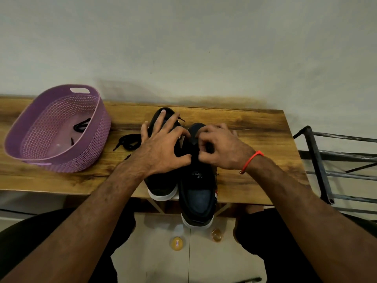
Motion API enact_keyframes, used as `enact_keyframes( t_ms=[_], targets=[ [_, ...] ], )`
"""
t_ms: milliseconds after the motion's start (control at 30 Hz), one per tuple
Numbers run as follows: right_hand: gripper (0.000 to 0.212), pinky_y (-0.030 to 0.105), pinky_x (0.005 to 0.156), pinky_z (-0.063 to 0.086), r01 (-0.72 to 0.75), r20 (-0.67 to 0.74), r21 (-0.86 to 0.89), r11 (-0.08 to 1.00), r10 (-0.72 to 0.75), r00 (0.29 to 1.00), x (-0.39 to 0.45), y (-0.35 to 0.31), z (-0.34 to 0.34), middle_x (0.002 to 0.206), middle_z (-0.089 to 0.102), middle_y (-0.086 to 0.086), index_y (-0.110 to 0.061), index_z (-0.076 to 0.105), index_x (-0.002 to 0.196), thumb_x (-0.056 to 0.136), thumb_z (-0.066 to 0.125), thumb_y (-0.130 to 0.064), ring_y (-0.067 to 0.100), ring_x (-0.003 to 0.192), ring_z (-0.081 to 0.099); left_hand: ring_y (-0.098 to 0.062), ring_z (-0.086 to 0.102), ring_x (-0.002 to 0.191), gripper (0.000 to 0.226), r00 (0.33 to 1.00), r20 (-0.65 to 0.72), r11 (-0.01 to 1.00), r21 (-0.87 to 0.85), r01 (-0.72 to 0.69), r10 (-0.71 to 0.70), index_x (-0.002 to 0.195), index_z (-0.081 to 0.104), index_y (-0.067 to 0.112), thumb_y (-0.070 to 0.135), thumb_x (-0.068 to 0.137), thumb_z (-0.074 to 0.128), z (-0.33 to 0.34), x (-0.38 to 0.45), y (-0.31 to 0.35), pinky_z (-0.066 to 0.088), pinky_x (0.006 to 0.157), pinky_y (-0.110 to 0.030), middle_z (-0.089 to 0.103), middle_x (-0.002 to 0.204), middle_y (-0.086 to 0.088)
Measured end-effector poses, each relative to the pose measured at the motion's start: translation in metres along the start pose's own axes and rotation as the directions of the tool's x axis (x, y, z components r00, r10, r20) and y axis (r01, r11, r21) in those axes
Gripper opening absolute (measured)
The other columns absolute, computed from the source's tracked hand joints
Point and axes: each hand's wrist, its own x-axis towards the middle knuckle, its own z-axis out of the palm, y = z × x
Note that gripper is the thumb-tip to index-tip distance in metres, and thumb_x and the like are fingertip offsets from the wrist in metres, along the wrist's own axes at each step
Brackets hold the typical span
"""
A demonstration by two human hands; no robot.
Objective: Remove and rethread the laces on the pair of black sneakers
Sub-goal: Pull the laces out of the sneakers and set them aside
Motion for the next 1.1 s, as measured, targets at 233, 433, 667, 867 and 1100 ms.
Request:
enact_keyframes(
  t_ms=[233,433,667,867,1100],
  targets=[
    [0.012,0.052,0.101,0.042,-0.371,0.074,-0.037,0.928,0.373,0.925,-0.008,0.046,-0.018,0.109,0.059,-0.001,-0.026,0.058,0.09,0.086,0.065,-0.035,0.026,0.111,0.051,-0.021,-0.023,0.152,0.094,0.993,0.094,0.997,-0.018,0.072,-0.07,0.154,0.027,0.045,0.071,0.067,0.049,-0.002,0.0,-0.003,-0.01,0.118,-0.063,-0.015,0.168,0.01],
    [0.017,0.057,0.11,0.025,-0.054,-0.017,0.027,0.998,0.054,0.998,0.001,0.003,-0.004,0.143,0.042,-0.007,-0.036,0.059,0.105,0.091,0.061,-0.045,0.023,0.139,0.025,-0.021,-0.022,0.153,0.093,0.99,0.121,0.997,0.007,0.073,-0.073,0.157,0.023,0.042,0.071,0.073,0.049,0.0,0.0,-0.004,-0.01,0.119,-0.062,-0.015,0.168,0.01],
    [0.017,0.05,0.106,0.024,0.052,0.036,-0.107,0.993,-0.048,0.998,0.001,-0.006,0.007,0.142,0.042,-0.012,-0.031,0.065,0.099,0.093,0.059,-0.045,0.02,0.138,0.022,-0.021,-0.023,0.152,0.098,0.987,0.141,0.997,0.019,0.079,-0.081,0.159,0.019,0.039,0.072,0.069,0.041,-0.001,0.002,-0.002,-0.01,0.12,-0.061,-0.016,0.168,0.009],
    [0.012,0.049,0.096,0.035,-0.329,-0.146,-0.165,0.93,0.307,0.941,-0.003,0.037,-0.026,0.12,0.052,-0.002,-0.027,0.059,0.083,0.085,0.06,-0.039,0.027,0.119,0.038,-0.021,-0.025,0.152,0.096,0.989,0.129,0.997,0.008,0.072,-0.073,0.158,0.022,0.038,0.071,0.07,0.043,0.002,0.002,-0.004,-0.011,0.119,-0.062,-0.015,0.168,0.009],
    [0.02,0.058,0.111,0.026,-0.137,-0.086,-0.059,0.989,0.132,0.987,-0.002,0.027,-0.016,0.147,0.04,-0.002,-0.039,0.063,0.104,0.089,0.062,-0.052,0.028,0.142,0.025,-0.02,-0.026,0.152,0.096,0.987,0.145,0.998,0.018,0.065,-0.067,0.159,0.02,0.038,0.071,0.071,0.041,0.004,0.002,-0.001,-0.011,0.119,-0.061,-0.017,0.168,0.01]
  ],
)
